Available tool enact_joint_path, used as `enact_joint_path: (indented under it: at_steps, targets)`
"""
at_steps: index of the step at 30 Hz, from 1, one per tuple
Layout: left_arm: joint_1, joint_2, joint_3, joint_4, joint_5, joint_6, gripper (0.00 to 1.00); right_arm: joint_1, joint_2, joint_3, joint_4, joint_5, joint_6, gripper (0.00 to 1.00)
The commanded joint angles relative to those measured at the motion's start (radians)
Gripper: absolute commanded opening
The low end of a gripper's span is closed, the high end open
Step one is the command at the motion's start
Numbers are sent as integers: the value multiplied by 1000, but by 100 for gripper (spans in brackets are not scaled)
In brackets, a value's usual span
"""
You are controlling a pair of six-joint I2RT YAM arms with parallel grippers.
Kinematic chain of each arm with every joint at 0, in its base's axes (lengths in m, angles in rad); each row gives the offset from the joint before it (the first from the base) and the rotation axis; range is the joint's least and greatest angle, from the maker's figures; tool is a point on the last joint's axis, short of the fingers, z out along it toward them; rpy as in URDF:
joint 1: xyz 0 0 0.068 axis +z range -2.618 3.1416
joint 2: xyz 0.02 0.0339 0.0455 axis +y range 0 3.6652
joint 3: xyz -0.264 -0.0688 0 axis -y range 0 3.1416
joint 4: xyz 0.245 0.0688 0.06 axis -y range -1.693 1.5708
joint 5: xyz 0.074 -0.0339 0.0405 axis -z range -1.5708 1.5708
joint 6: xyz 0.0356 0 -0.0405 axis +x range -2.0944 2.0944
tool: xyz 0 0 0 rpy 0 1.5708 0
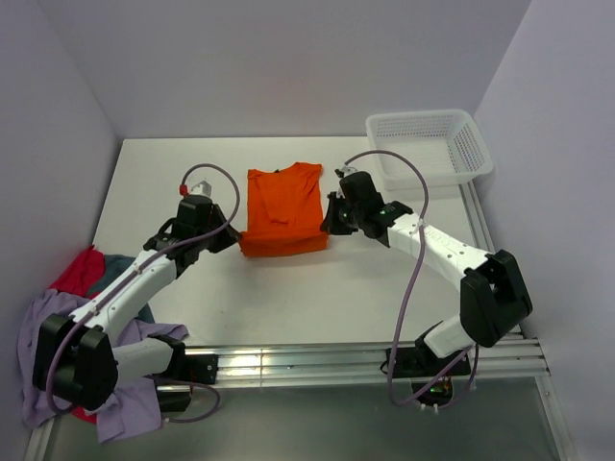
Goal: Roll the t-shirts
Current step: Roll the tshirt
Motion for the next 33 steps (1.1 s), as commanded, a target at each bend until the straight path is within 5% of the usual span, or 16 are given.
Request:
enact_joint_path:
  at_steps: [1,33]
  targets:
    - [20,40,52,46,50,40,0,-25,16,65,-19,-26,-27,0]
    - [122,603,469,158,93,59,1,-178,427,442,-39,-23,0,0]
